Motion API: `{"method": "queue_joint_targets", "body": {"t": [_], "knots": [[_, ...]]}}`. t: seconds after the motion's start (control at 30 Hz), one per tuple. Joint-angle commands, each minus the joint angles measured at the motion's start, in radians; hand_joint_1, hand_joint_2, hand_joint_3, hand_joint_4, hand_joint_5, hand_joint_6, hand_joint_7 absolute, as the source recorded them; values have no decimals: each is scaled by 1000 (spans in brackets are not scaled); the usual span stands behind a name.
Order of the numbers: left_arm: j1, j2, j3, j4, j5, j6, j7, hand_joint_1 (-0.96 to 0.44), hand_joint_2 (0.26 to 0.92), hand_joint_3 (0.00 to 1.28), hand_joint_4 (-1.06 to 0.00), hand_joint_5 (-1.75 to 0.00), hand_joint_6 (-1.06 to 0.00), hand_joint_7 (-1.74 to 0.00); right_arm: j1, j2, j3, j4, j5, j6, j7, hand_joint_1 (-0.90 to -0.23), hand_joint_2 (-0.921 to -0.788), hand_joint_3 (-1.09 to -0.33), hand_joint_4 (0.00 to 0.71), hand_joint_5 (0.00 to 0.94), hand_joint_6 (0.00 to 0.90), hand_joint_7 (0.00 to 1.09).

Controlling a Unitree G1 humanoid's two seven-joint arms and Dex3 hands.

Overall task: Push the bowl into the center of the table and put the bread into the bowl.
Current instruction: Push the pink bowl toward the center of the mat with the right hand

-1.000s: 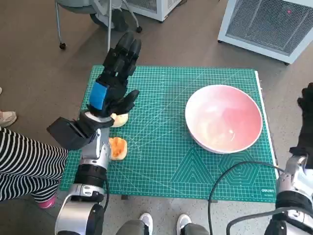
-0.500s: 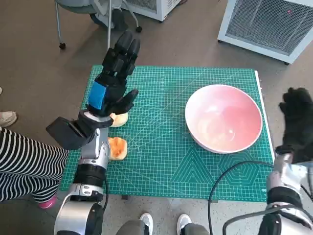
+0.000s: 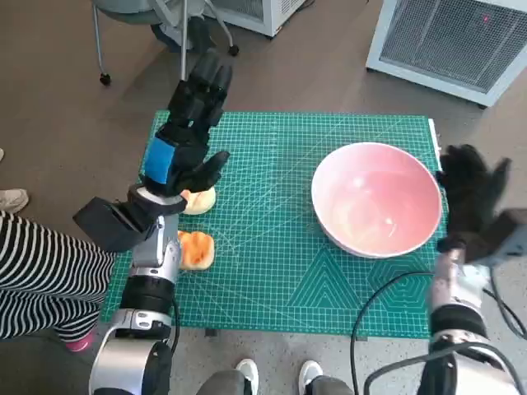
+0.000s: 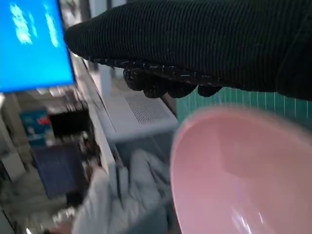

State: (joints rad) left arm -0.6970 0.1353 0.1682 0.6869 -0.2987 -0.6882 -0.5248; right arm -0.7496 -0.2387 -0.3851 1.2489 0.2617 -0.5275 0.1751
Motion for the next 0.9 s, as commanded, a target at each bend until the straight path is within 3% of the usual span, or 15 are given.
{"method": "queue_joint_targets", "body": {"t": [0.03,0.27,0.63,0.9], "knots": [[11,13,4,-11,5,3,0,-717,921,391,1,1,0,-168,-14,25,7,21,-11,35,16,-678,-921,-835,95,3,22,291],[16,20,7,-10,1,3,-1,-715,921,389,1,1,0,-168,-38,52,20,28,-18,48,28,-631,-921,-857,96,2,28,282],[32,24,11,-25,3,-1,8,-708,921,388,1,1,-2,-168,-63,92,19,28,-8,65,55,-647,-921,-841,102,3,32,272],[36,25,10,-27,10,-2,20,-708,921,388,1,1,-6,-169,-76,122,7,29,6,77,66,-630,-921,-874,99,1,31,262]]}}
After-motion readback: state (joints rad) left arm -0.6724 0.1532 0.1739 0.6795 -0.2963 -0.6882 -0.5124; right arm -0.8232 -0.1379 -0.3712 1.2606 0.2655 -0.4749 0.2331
